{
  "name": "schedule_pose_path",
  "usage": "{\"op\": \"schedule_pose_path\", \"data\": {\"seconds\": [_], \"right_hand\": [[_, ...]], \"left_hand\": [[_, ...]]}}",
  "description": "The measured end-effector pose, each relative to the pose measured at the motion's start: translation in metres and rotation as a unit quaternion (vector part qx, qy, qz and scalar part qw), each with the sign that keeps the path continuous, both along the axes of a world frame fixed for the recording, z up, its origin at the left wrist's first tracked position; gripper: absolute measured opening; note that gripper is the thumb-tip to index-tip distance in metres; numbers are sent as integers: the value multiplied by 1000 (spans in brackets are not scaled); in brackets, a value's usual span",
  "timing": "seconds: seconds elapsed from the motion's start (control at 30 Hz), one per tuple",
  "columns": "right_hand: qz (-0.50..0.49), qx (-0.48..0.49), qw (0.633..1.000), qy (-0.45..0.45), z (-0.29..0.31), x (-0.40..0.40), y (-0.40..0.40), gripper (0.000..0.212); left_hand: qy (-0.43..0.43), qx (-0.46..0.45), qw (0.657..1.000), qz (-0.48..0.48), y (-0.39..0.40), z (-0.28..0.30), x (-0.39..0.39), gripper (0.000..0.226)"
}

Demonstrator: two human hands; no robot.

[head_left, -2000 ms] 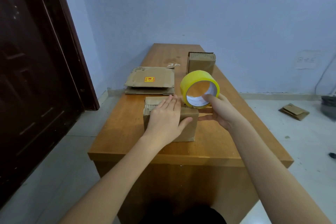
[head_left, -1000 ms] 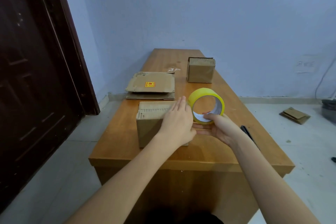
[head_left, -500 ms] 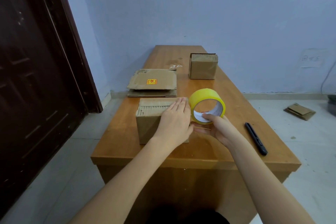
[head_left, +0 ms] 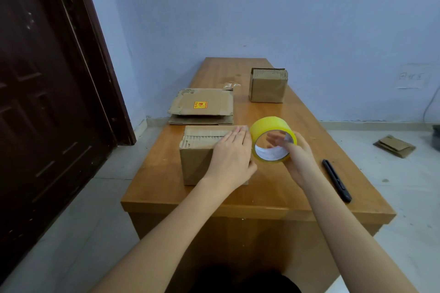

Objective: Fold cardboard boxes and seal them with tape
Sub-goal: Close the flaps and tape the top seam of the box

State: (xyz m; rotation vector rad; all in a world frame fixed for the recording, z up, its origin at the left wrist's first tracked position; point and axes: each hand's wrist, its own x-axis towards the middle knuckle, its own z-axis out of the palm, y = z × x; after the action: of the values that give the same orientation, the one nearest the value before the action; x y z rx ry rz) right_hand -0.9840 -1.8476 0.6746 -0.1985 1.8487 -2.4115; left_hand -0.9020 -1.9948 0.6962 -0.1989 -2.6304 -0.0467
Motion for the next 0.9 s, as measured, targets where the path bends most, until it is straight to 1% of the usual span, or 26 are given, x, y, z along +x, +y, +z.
{"op": "schedule_pose_path", "data": {"seconds": [0.07, 0.13, 0.2, 0.27, 0.33, 0.37, 0.43, 0.57, 0.73, 0.9], "right_hand": [[-8, 13, 997, 78, 9, 1, 2, 29], [-15, 45, 992, 119, 19, 0, 3, 32], [-7, 22, 994, 109, 25, -1, 1, 38], [-35, 10, 995, 88, 28, -4, -3, 40], [-78, 47, 990, 110, 27, -7, -8, 39], [-86, 65, 985, 131, 27, -8, -10, 34], [-79, 99, 977, 172, 31, -9, -12, 28], [-66, 175, 954, 235, 42, -16, -8, 30], [-60, 202, 945, 251, 45, -18, -7, 30], [-61, 242, 926, 282, 53, -15, -6, 29]], "left_hand": [[5, 2, 1000, -4, -1, -1, -1, 71], [4, -1, 1000, -6, -3, -2, -2, 73], [-1, 0, 1000, -6, -2, -3, -2, 73], [-5, 4, 1000, -8, -2, -3, -2, 73], [2, 8, 1000, -9, -3, -3, -2, 72], [3, 5, 1000, -6, -4, -2, -2, 72], [4, 2, 1000, -10, -5, -1, -1, 72], [8, -4, 1000, -15, -5, -1, -1, 75], [7, -14, 1000, -5, -4, 0, 1, 75], [-2, -4, 1000, -1, -4, 0, 1, 78]]}}
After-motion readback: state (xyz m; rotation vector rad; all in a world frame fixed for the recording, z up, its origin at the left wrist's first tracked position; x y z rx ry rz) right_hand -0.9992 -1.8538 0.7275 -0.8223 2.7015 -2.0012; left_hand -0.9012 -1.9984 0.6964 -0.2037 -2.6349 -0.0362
